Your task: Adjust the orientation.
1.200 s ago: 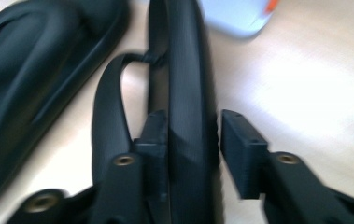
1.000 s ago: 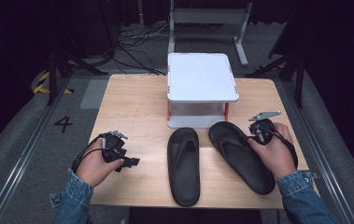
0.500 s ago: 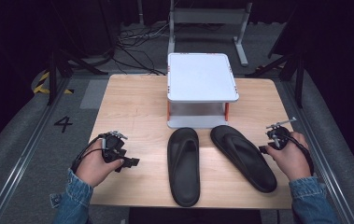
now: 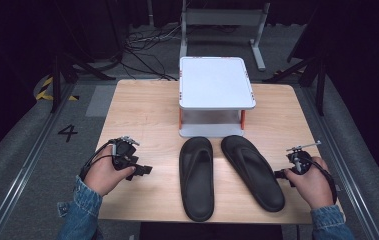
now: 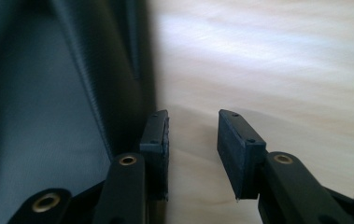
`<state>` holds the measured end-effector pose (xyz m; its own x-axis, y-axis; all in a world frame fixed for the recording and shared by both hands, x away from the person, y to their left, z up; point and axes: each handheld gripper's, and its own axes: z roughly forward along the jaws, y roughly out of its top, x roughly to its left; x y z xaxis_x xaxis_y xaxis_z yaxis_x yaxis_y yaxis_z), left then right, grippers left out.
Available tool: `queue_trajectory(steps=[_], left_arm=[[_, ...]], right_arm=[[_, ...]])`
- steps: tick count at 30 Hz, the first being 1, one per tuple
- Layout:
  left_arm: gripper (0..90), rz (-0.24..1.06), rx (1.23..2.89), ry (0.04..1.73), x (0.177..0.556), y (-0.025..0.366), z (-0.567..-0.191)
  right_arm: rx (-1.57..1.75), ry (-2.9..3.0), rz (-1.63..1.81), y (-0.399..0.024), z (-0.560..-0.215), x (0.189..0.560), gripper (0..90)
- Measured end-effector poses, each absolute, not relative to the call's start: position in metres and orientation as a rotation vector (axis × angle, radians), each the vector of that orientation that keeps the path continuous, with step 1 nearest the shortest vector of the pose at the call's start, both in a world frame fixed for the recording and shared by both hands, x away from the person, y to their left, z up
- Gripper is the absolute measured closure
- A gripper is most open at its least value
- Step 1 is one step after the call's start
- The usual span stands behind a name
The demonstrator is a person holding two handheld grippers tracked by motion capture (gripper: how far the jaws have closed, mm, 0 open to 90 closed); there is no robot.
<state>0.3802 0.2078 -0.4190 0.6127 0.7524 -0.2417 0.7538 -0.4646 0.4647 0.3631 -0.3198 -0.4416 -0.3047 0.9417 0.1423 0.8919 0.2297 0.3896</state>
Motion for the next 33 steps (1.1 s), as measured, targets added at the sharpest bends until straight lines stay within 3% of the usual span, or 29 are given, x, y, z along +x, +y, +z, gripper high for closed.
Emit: queue_trajectory(steps=[21, 33], left_arm=[[28.2, -0.012, 2.315, 1.146, 0.389, 0.2, -0.418], [28.2, -0.016, 2.315, 1.143, 0.395, 0.2, -0.417]], right_arm=[[1.542, 2.572, 0.74, -0.242, -0.444, 0.337, 63.1], [1.532, 2.462, 0.805, -0.246, -0.428, 0.334, 52.7]])
